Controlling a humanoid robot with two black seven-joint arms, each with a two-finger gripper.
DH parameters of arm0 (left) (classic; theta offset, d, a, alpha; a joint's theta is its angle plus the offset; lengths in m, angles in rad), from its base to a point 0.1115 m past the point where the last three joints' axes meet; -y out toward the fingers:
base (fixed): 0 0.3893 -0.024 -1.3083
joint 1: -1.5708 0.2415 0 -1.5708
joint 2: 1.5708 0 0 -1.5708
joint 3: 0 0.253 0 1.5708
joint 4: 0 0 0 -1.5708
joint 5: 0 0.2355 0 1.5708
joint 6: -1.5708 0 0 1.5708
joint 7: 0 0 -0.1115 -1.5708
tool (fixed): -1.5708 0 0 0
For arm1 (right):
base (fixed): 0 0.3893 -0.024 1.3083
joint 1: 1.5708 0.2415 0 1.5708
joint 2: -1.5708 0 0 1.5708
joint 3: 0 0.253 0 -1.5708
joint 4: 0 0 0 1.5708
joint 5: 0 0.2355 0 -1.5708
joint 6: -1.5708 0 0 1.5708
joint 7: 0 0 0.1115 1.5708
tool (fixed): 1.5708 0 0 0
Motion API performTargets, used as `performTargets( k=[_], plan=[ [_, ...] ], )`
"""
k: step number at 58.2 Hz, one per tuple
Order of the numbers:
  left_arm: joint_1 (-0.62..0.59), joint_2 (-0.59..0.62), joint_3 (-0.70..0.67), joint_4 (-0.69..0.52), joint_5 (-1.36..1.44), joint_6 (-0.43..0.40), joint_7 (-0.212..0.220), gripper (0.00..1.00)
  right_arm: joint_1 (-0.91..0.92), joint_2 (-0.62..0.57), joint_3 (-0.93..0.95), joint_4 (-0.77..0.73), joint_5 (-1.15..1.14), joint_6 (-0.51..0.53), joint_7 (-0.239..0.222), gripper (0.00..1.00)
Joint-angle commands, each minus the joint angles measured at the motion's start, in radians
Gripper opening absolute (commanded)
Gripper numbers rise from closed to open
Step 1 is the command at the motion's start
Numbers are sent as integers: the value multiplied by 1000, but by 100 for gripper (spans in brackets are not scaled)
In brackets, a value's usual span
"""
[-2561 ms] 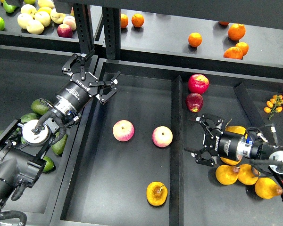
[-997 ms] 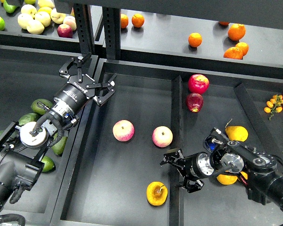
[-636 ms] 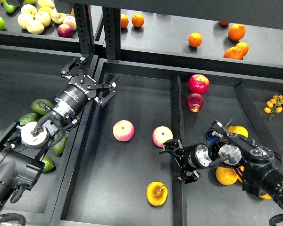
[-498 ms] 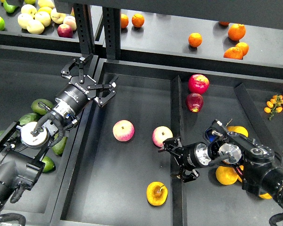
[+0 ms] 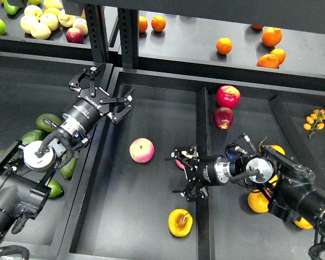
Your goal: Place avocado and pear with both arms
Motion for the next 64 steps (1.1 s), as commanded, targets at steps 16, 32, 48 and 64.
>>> performTargets(
  k=[16,32,48,64],
  plan=[
    [3,0,0,0,0,1,-1,99,67,-14,-160,10,114,0,0,99],
    [3,0,2,3,0,1,0,99,145,-30,-221,16,123,0,0,98],
    [3,0,3,3,5,1,2,99,277,-8,-509,47,326,0,0,98],
    [0,0,6,11,9,3,3,99,307,3,-614,56,421,0,0,98]
  ],
)
